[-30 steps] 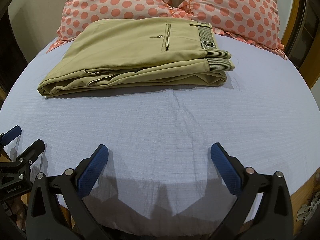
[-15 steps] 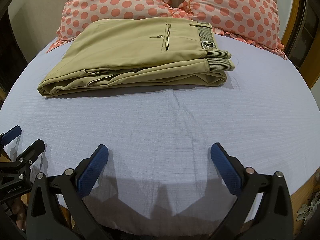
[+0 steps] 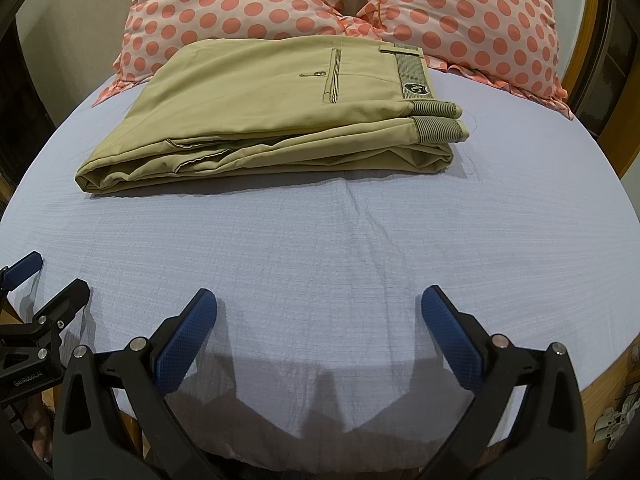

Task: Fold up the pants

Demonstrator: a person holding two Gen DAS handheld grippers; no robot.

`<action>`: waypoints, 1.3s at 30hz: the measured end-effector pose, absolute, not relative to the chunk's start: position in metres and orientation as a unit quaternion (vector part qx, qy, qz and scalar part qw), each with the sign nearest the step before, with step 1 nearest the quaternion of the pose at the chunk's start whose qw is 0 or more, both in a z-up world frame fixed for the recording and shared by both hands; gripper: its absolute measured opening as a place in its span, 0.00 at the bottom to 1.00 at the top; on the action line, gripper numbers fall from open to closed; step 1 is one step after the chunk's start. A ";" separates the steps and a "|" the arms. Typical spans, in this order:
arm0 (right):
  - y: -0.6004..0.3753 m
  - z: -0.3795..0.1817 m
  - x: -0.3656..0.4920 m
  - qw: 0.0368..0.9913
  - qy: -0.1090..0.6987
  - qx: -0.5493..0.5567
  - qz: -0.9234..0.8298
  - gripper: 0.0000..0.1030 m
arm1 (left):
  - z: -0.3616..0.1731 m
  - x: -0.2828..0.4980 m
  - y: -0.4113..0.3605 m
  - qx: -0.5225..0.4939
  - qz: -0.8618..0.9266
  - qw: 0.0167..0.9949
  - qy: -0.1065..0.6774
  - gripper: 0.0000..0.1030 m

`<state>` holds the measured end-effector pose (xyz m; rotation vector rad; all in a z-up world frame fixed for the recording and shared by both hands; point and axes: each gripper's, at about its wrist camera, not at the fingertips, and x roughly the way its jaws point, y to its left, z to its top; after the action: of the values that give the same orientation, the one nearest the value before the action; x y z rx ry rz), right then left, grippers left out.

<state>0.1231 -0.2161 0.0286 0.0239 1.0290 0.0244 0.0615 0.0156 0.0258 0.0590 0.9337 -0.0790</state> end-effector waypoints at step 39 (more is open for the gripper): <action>-0.216 0.029 0.124 0.872 0.489 0.012 0.009 0.99 | 0.026 0.066 0.016 0.029 -0.041 0.882 0.469 0.98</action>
<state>0.1239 -0.2164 0.0289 0.0257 1.0221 0.0197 0.0664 0.0162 0.0262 0.0608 0.9775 -0.0859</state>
